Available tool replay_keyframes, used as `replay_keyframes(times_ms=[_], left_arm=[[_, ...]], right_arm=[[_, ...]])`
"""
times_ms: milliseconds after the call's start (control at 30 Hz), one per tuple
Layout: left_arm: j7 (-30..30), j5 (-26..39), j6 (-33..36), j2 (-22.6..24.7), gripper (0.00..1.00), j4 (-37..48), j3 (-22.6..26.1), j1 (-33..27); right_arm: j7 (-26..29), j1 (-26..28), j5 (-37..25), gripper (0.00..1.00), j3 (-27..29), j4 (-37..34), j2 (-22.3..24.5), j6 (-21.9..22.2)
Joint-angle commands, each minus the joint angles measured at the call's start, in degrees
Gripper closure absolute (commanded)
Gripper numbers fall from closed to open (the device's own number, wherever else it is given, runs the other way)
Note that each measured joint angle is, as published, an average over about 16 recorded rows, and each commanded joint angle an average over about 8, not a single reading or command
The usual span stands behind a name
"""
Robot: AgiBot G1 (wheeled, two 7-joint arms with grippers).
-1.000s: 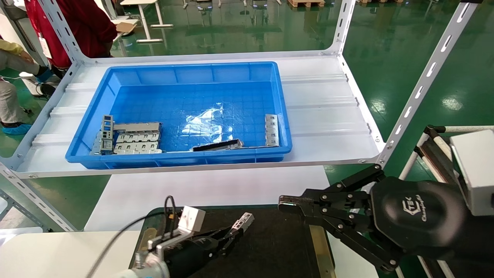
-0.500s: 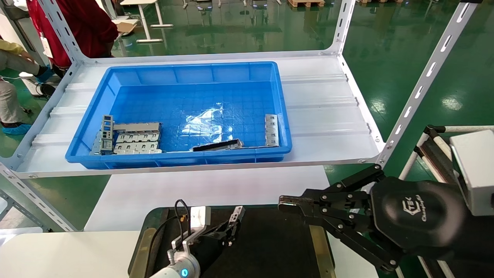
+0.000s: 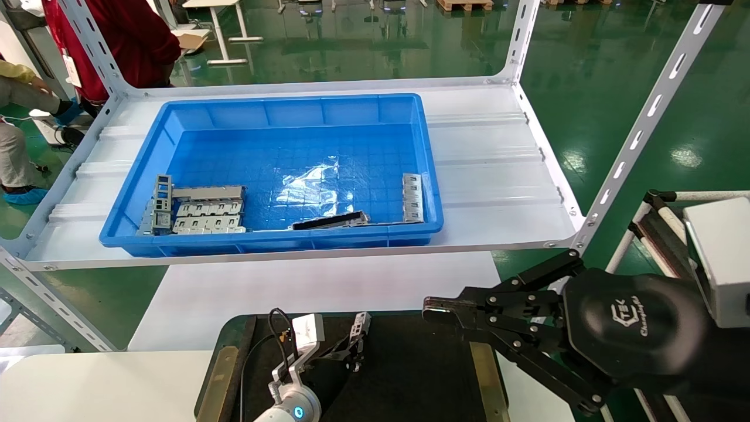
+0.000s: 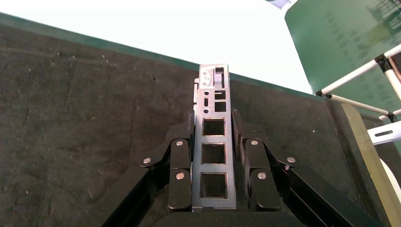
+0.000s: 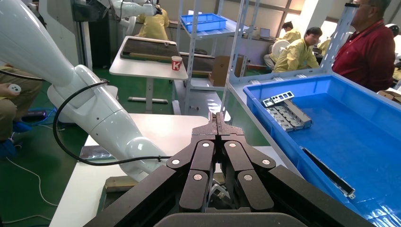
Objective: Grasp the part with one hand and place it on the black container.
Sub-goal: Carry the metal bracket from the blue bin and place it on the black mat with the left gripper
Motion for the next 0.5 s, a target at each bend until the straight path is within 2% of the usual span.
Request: replay_keyframes(times_ms=[33, 300, 367, 400, 433, 500], left_arm=[[0.4, -1.8, -0.8, 0.0, 1.00, -0.5, 1.0, -0.1], [4.0, -10.7, -5.0, 0.1, 1.00, -2.1, 5.8, -1.5], [5.1, -13.0, -6.1, 0.0, 0.98, -2.7, 7.0, -1.9], [5.7, -14.2, -6.6, 0.0, 0.93, -3.0, 7.6, -2.1], [6.2, -15.2, -7.1, -0.1, 0.86, -3.4, 8.2, -2.3], [7.4, -17.4, -8.1, -0.2, 0.61, -4.1, 9.3, -2.8]], right_arm=[[0.0, 0.0, 0.0, 1.00, 0.0, 0.0, 0.0, 0.0], [0.0, 0.0, 0.0, 0.99, 0.0, 0.0, 0.0, 0.0], [0.0, 0.0, 0.0, 0.90, 0.0, 0.0, 0.0, 0.0], [0.0, 0.0, 0.0, 0.82, 0.0, 0.0, 0.0, 0.0], [0.0, 0.0, 0.0, 0.71, 0.0, 0.0, 0.0, 0.0], [0.0, 0.0, 0.0, 0.46, 0.0, 0.0, 0.0, 0.0]])
